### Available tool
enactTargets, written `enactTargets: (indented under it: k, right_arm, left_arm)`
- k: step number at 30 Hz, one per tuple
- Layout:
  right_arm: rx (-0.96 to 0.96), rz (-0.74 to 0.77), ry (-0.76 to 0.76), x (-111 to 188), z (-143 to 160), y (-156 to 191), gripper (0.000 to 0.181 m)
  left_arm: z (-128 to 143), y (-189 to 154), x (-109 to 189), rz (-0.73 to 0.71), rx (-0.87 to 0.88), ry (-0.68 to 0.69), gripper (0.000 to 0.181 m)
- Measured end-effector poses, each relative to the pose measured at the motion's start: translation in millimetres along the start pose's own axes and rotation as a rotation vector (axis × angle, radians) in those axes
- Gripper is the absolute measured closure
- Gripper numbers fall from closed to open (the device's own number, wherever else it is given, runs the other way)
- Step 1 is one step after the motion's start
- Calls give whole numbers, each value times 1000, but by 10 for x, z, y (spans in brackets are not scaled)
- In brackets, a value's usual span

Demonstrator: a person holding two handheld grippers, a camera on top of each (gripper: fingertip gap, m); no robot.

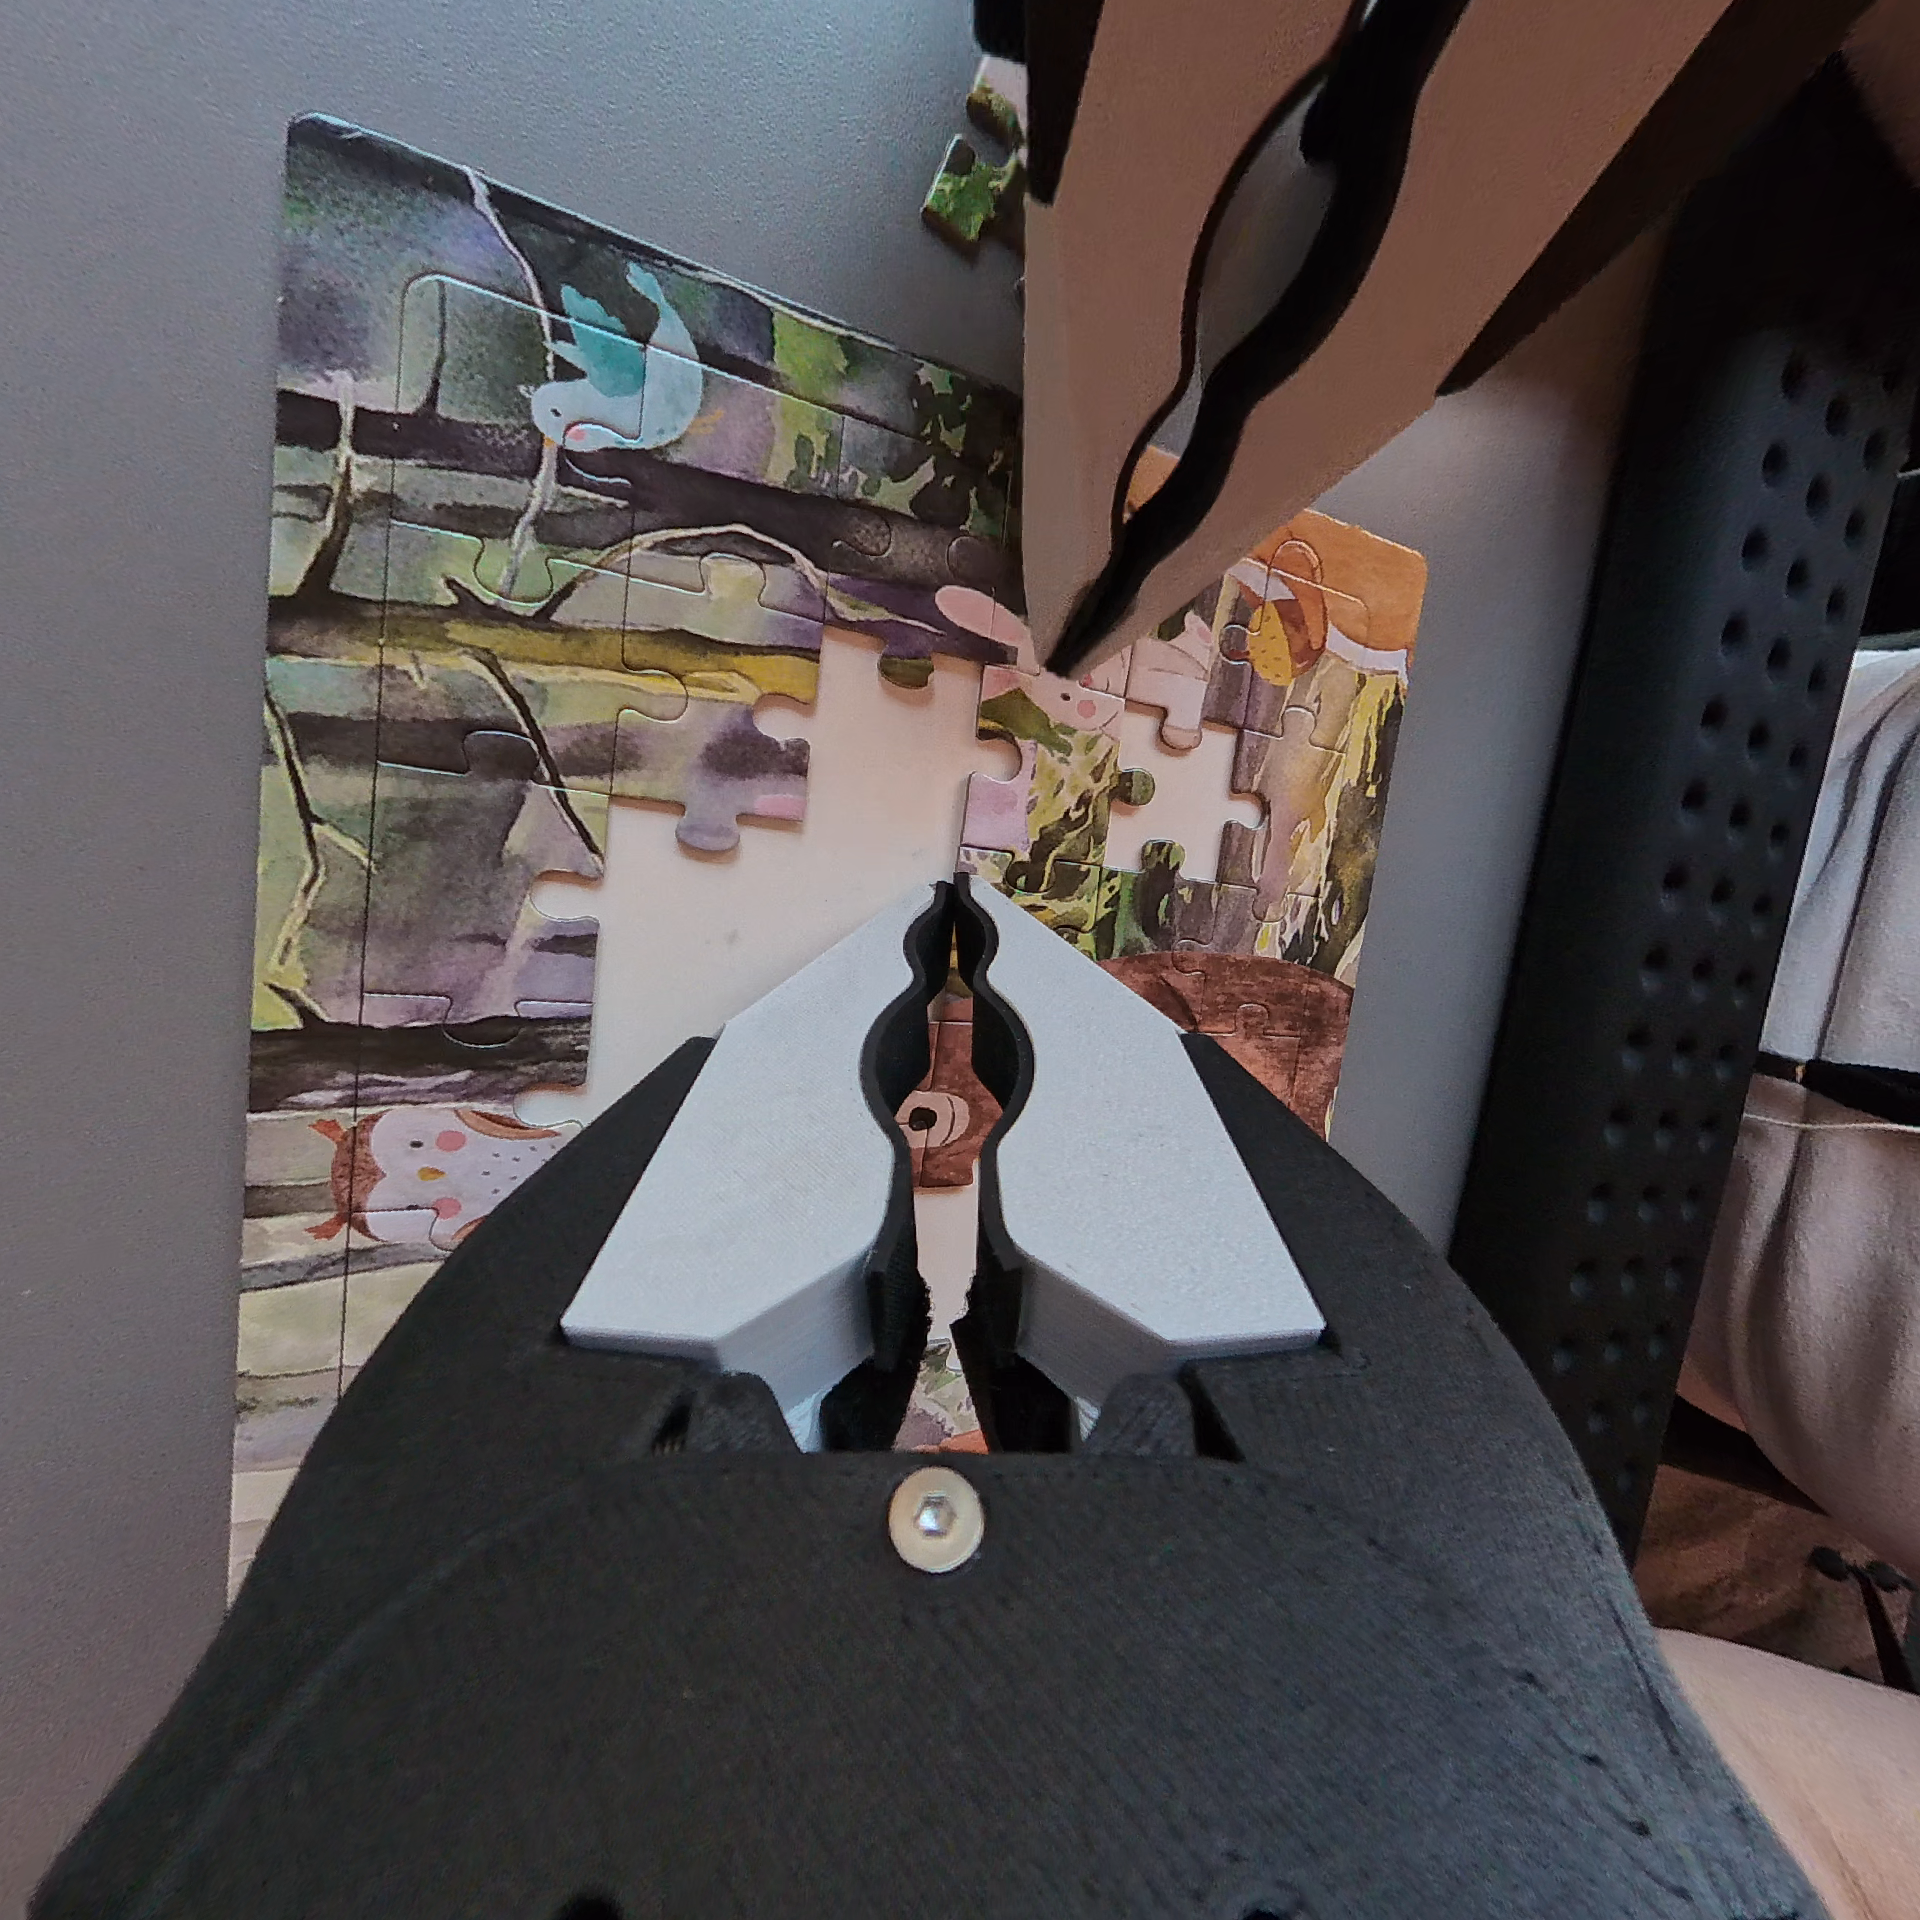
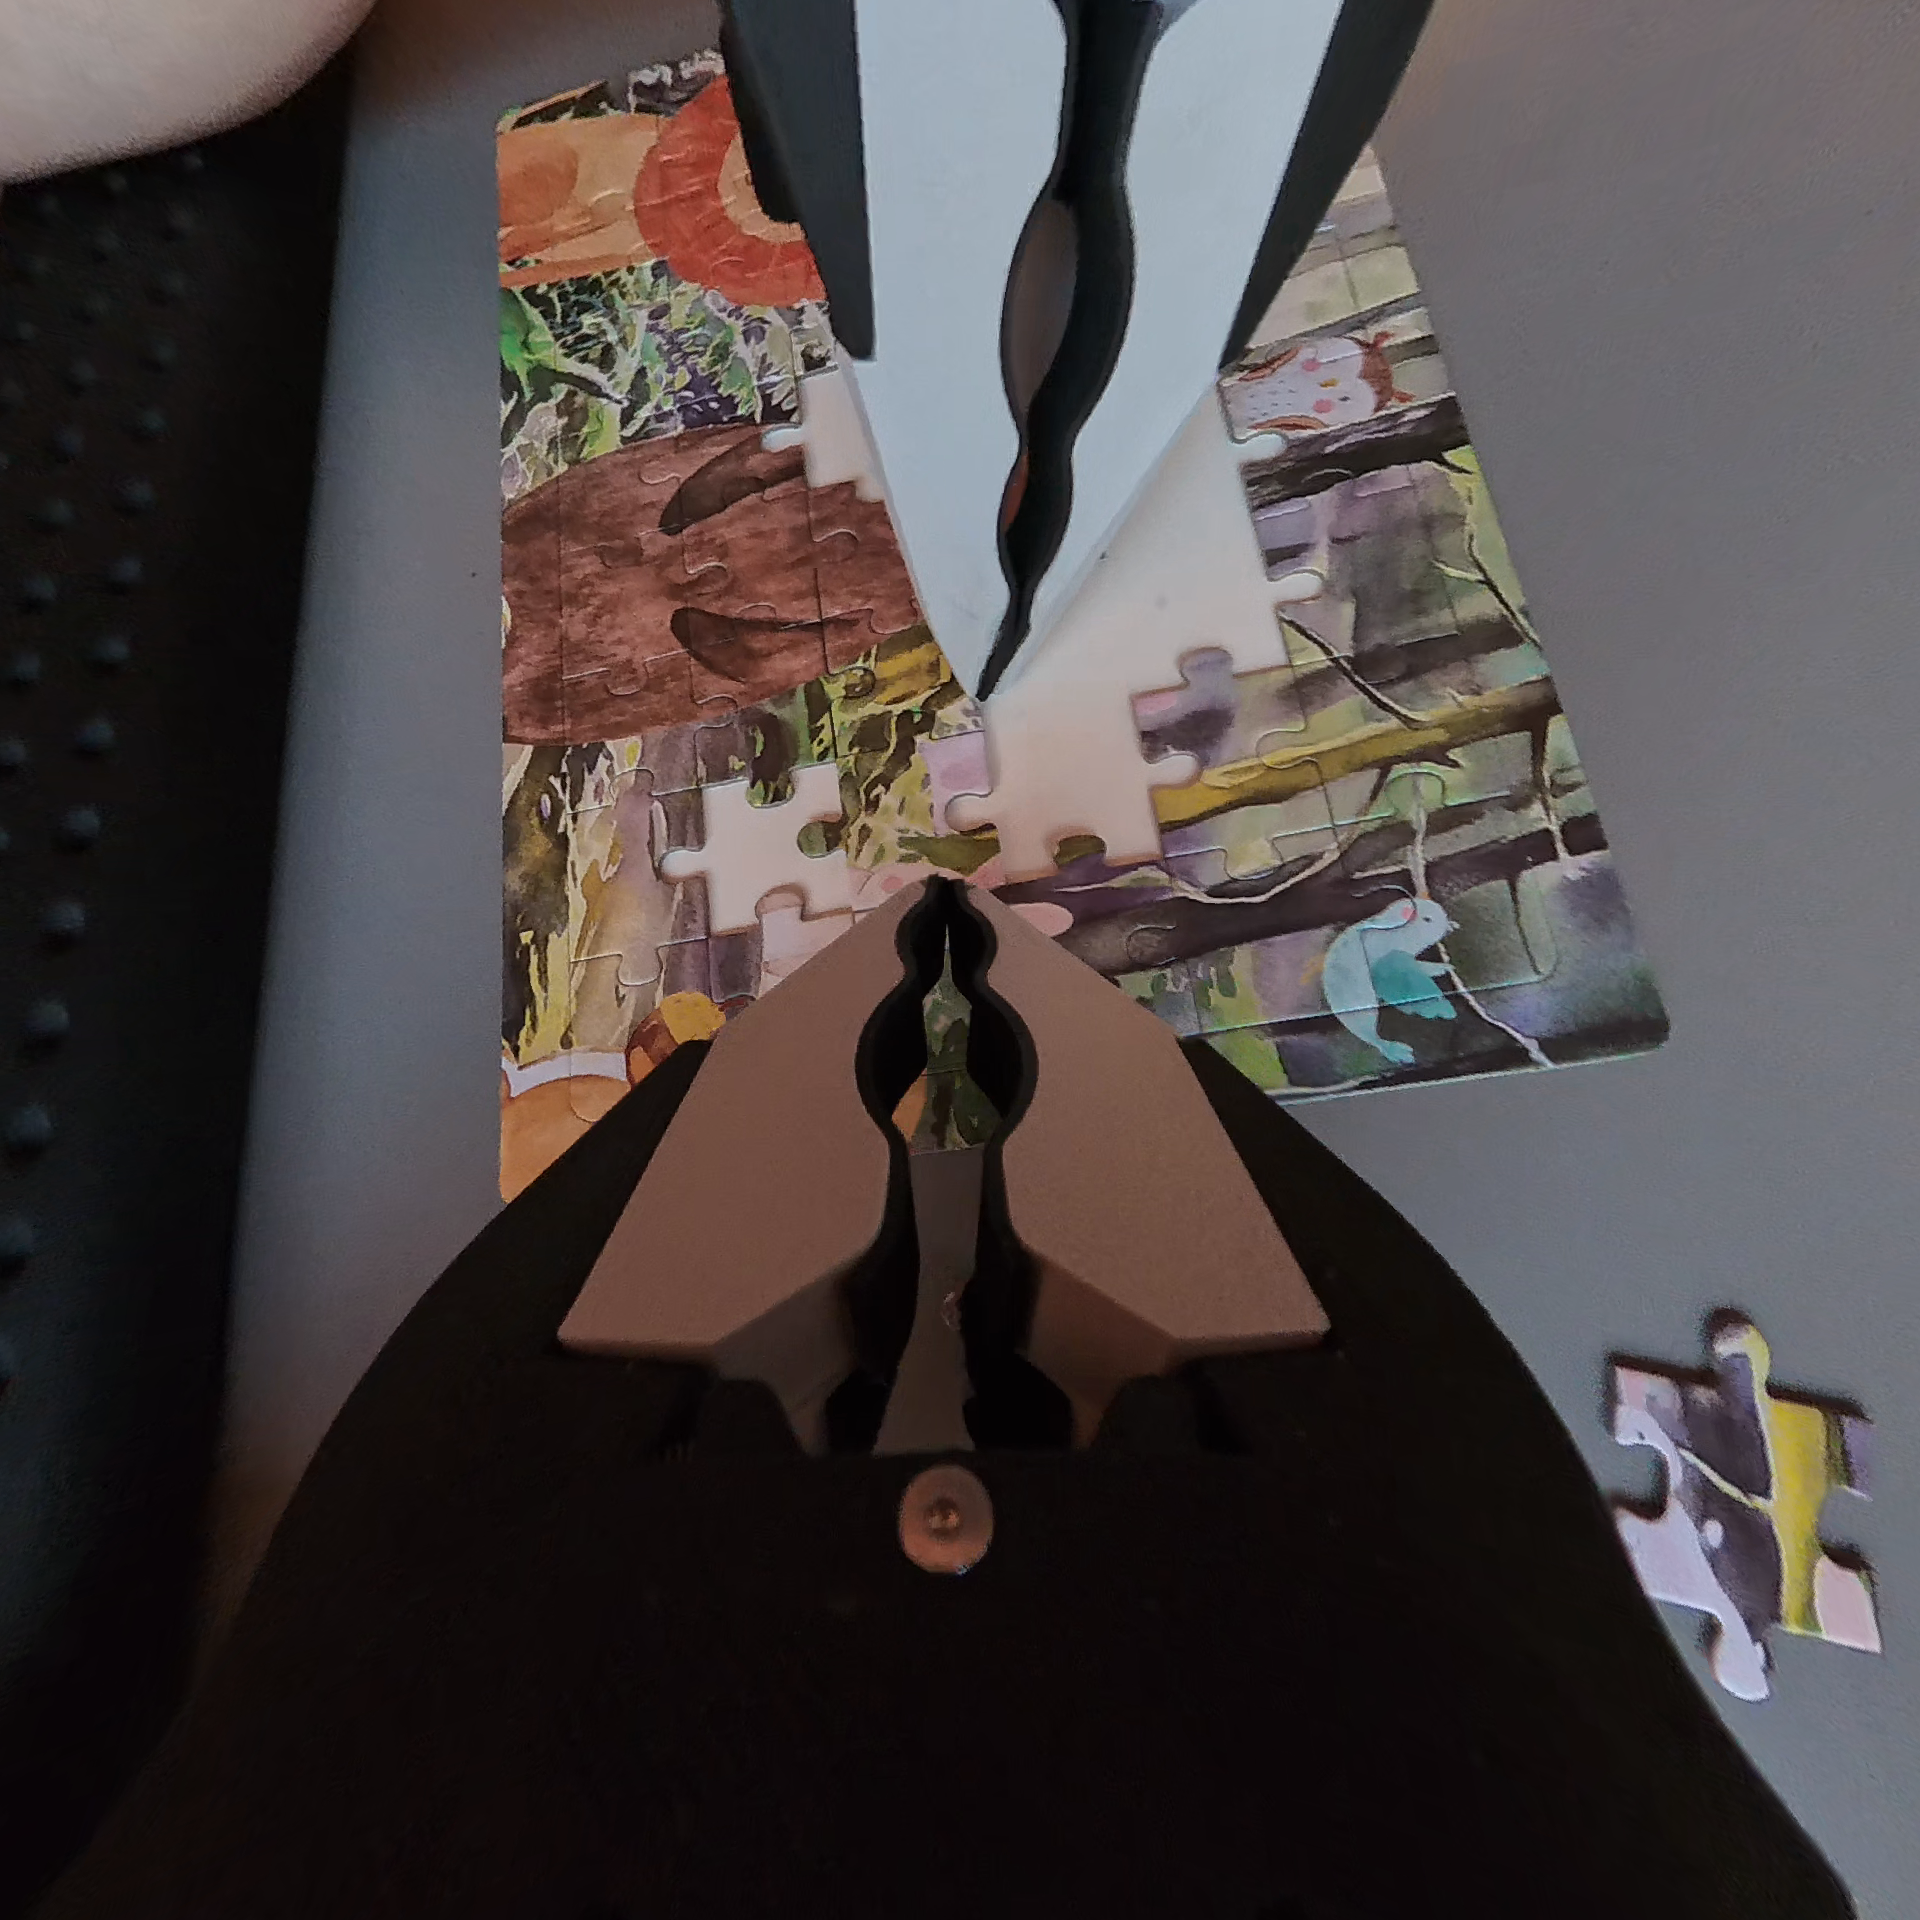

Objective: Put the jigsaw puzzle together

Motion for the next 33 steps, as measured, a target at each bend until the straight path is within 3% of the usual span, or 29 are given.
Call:
enactTargets:
  k: [5,14,23,26,29,31,33]
  right_arm:
    - [26,-57,-41,-16,-91,88,181]
    - [12,-96,30,-123,-74,120,181]
    - [61,-70,15,-78,-81,122,181]
    - [119,86,-81,315,-216,16,181]
    - [100,345,-198,1022,-254,-87,181]
    - [54,528,-231,1541,-143,-53,181]
    - [-9,719,-172,2018,115,42,178]
  left_arm:
    - [-1,3,0,3,2,0,181]
    - [-2,1,-1,2,3,1,181]
    - [0,0,-2,1,3,0,181]
    - [4,1,-1,2,6,-5,181]
    - [9,0,0,2,7,-10,181]
    - [5,-3,0,0,0,-7,181]
    - [-4,-12,-1,-5,-23,-11,181]
Point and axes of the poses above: each gripper's, where its closed fingertips meet, x back along the fingers, z out of its underside, y = z × x across the jaws, the point moved 9 cm from there along x, back along the fingers, and after that the axes turned 11 degrees about x, right-handed, at the moved point
